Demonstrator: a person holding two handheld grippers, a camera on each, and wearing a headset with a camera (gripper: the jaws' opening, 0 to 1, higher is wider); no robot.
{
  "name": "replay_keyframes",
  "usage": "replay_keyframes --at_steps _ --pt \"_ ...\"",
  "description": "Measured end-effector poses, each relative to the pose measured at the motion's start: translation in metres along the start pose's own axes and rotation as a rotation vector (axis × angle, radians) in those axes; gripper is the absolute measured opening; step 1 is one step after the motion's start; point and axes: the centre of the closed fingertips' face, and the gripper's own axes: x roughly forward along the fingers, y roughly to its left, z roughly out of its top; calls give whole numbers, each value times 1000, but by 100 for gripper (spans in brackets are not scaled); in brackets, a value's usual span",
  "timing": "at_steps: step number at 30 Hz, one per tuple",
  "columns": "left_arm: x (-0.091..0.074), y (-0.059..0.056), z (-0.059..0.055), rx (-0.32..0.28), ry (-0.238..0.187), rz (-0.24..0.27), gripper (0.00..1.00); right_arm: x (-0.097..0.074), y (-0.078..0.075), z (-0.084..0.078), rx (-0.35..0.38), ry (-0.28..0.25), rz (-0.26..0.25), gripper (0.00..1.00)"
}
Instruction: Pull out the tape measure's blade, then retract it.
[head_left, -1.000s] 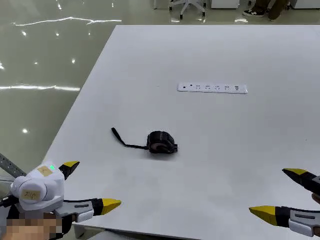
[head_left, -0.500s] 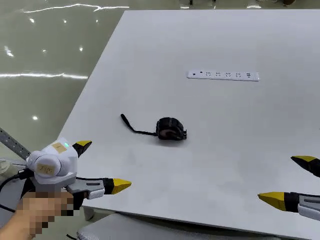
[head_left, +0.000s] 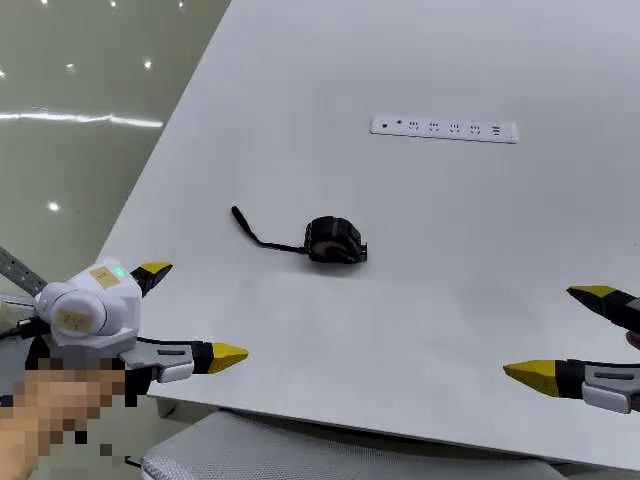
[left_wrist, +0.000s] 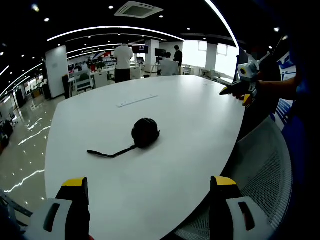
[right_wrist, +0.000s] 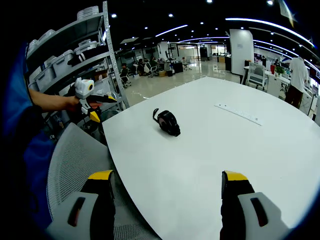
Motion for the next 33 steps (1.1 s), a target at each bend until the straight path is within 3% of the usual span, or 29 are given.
replay_keyframes --at_steps 11,18,27,33 --pt "32 10 3 37 54 -41 97 27 -18 7 -17 26 52 83" --pt "58 10 16 83 74 -86 96 53 -27 14 -54 42 96 81" --pt "98 3 29 133 81 -156 94 88 -24 25 -86 47 148 78" --pt "118 6 41 158 70 -179 92 106 -21 28 -122 59 176 75"
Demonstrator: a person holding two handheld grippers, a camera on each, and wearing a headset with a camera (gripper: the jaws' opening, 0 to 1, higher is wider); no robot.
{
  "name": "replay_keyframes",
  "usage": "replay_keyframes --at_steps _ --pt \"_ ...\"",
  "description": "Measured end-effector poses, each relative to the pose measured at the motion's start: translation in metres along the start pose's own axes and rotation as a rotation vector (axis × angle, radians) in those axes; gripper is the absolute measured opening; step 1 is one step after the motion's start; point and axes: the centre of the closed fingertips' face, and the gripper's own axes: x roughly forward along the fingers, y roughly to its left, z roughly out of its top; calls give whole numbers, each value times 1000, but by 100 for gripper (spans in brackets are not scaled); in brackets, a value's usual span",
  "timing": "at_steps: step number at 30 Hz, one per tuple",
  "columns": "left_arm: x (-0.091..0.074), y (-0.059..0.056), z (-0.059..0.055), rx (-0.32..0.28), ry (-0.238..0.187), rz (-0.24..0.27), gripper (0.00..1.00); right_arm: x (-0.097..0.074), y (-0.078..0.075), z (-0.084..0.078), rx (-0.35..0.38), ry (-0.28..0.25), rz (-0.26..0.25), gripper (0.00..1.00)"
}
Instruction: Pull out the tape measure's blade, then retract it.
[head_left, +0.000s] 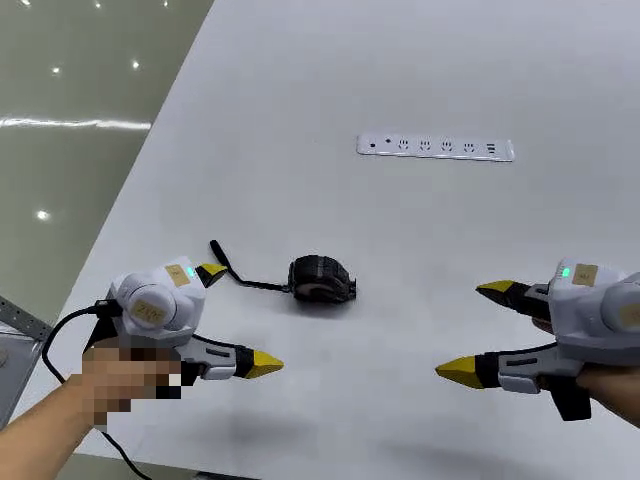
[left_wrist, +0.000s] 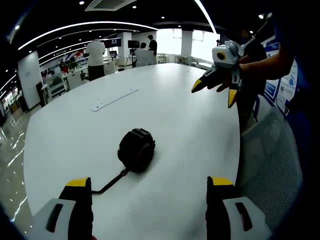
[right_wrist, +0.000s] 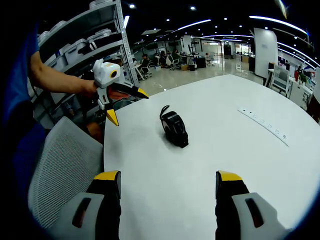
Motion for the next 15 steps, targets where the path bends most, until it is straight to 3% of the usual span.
replay_keyframes --at_steps 9,15 --pt "22 9 21 80 11 -44 86 25 -11 10 -45 11 23 71" --pt "37 13 35 151 21 -77 84 48 -15 15 -126 41 46 66"
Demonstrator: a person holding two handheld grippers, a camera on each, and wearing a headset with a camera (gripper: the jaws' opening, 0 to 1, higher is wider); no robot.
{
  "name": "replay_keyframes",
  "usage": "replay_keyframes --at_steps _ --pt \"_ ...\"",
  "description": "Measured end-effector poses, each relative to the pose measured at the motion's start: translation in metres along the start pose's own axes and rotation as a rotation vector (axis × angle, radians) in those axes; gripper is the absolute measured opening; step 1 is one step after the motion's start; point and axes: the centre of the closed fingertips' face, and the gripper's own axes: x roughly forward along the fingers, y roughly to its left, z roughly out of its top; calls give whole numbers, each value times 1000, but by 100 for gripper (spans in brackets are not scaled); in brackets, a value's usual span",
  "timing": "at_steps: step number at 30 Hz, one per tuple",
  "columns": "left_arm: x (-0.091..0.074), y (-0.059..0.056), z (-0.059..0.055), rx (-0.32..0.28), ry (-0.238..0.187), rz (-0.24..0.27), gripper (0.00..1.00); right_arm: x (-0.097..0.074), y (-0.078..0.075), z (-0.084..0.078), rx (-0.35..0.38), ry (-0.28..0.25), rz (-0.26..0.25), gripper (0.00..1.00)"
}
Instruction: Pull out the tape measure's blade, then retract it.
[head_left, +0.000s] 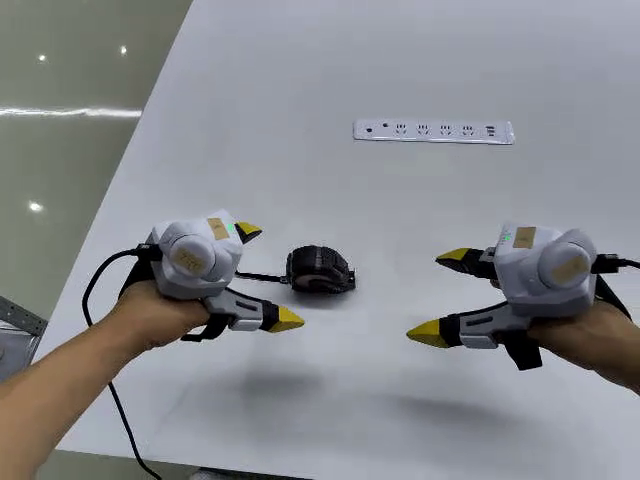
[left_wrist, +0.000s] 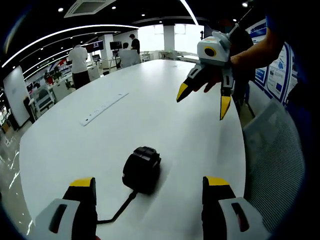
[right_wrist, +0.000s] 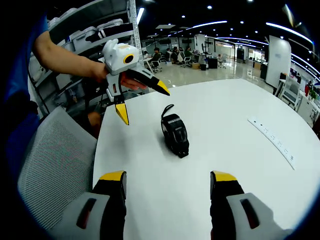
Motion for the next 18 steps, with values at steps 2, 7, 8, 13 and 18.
replay_keyframes --at_steps 2,7,8,13,18 --pt "5 3 2 6 2 -6 83 9 -3 -1 -20 14 11 64" --pt "15 4 7 47 10 -26 79 30 -4 0 -88 47 31 58" --pt "17 4 6 63 16 -29 77 33 -5 0 -97 49 32 57" --pt "27 1 2 127 57 -55 73 53 -14 -6 -158 73 43 54" --pt "38 1 0 173 72 -79 70 70 -20 -11 -203 102 65 50"
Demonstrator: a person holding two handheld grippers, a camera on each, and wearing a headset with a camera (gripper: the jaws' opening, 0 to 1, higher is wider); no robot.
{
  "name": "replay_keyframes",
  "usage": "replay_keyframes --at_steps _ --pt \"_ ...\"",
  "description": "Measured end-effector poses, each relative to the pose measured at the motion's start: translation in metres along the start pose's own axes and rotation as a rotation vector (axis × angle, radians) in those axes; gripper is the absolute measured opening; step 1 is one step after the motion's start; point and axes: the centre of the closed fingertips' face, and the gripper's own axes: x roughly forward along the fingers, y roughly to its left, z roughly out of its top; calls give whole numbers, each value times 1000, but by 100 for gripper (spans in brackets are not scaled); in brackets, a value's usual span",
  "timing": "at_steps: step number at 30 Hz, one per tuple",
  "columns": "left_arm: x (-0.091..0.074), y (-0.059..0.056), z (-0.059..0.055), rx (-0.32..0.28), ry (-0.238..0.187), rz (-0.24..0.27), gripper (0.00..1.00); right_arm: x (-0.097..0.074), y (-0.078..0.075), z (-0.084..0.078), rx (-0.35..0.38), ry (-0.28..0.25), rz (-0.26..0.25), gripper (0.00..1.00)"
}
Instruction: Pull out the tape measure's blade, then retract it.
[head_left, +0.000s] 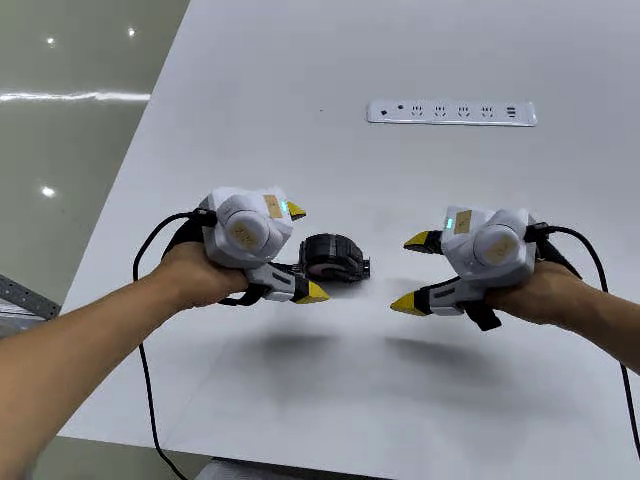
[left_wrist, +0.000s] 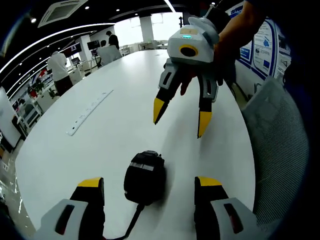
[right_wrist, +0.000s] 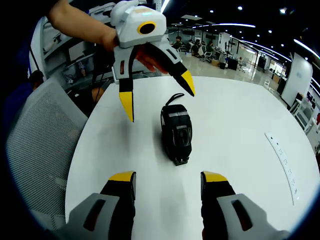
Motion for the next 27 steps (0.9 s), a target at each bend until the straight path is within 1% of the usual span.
replay_keyframes --at_steps 3,5,8,10,11,13,16,18,25,27 --pt "5 -1 1 26 9 -13 69 9 -4 -1 -25 21 5 48" --pt "8 -1 1 38 15 -18 67 12 -5 0 -30 24 12 47" --pt "12 -2 0 64 26 -31 63 20 -11 -3 -35 27 17 45" --pt "16 -4 0 87 32 -43 62 26 -13 -6 -62 45 25 44" --pt "20 -2 -2 98 36 -47 62 29 -15 -8 -71 52 31 44" --pt "25 0 -2 108 38 -53 61 33 -17 -8 -77 53 38 42" --pt "30 1 -1 127 44 -60 60 38 -18 -9 -96 60 48 41" --pt "34 2 -3 143 50 -67 58 41 -19 -9 -104 65 51 40" --pt "38 4 -5 178 74 -76 56 47 -19 -8 -133 80 69 36" --pt "39 5 -5 185 76 -80 54 48 -19 -7 -141 81 75 34"
